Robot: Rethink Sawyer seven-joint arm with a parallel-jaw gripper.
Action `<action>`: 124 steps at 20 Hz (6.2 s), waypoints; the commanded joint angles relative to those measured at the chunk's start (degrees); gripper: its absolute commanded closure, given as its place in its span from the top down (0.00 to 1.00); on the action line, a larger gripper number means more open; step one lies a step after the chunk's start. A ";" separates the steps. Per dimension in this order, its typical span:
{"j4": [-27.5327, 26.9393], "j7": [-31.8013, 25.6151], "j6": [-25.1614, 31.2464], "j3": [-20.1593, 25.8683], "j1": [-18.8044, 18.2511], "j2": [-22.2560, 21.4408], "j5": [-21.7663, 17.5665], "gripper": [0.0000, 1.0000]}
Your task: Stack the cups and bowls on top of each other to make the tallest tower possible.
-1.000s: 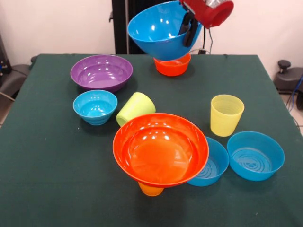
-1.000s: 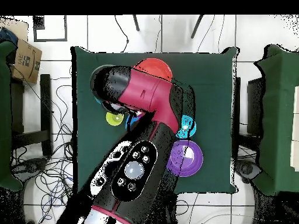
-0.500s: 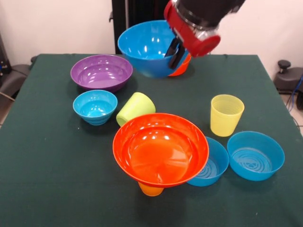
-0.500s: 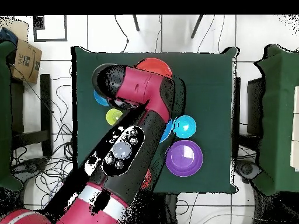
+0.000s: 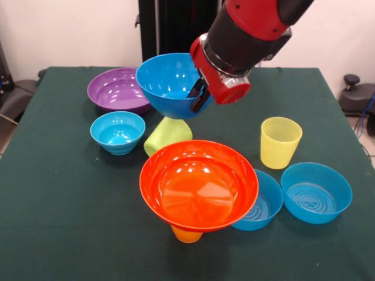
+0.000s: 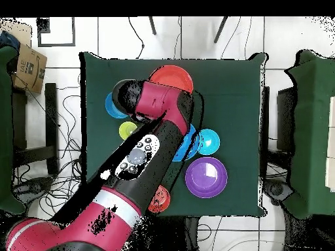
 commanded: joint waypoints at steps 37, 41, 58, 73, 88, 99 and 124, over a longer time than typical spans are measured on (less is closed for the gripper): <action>-20.72 4.91 4.87 5.91 -4.03 2.50 2.08 0.00; -22.69 5.99 4.75 6.21 -4.60 4.45 2.81 0.00; -25.17 6.91 8.11 6.54 -4.72 8.77 5.17 0.00; -28.68 5.84 7.23 4.88 -5.03 11.86 4.82 0.00; -32.13 6.04 11.72 4.46 -6.42 11.89 5.62 0.00; -31.81 4.78 11.16 4.49 -6.13 11.61 4.75 1.00; -34.44 2.76 14.53 5.15 -7.65 12.31 5.31 1.00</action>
